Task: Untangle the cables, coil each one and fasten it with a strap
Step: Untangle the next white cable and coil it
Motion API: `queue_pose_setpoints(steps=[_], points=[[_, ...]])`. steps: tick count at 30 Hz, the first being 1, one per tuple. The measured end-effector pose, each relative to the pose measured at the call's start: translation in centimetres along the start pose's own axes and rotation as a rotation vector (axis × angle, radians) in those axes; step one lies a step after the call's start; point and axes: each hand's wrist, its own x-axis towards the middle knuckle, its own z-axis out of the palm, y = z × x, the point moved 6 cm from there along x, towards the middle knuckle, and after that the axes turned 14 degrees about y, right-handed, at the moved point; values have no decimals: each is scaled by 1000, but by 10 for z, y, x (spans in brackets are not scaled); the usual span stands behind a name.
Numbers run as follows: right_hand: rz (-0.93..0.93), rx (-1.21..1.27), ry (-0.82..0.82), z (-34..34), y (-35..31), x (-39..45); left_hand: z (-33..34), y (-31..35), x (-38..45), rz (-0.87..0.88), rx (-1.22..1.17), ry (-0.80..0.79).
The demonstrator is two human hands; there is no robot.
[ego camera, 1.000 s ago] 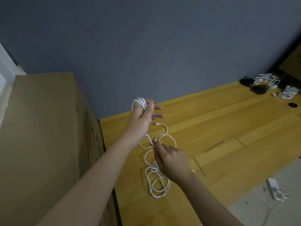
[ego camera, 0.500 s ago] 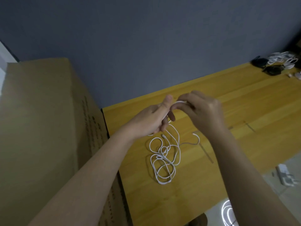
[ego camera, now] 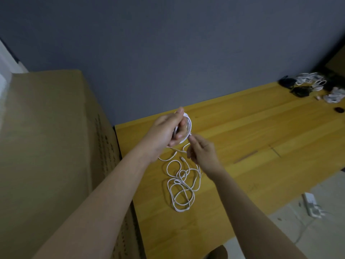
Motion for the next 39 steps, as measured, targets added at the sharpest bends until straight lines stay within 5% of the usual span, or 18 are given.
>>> queue_pose_setpoints(steps=[7, 12, 15, 20, 26, 31, 35, 39], points=[[-352, -871, -177, 35, -10, -47, 1, -6, 3, 77, 121, 92], [-449, -782, -73, 13, -36, -62, 2, -11, 11, 187, 303, 65], [-454, -673, -39, -7, -42, -73, -8, -20, 15, 290, 647, 75], [-519, -473, 103, -40, -65, -81, -16, -23, 15, 239, 937, 41], [-1008, -886, 429, -79, -115, -58, 14, -18, -5, 169, 781, -160], [-713, -701, 521, -81, -114, -14, 27, -15, -13, 65, 482, -320], [-247, -180, 315, -50, -67, 3, 23, -8, -12, -15, 215, -285], [-89, 8, 164, -16, -29, -11, 16, -2, -7, 5, 35, -164]])
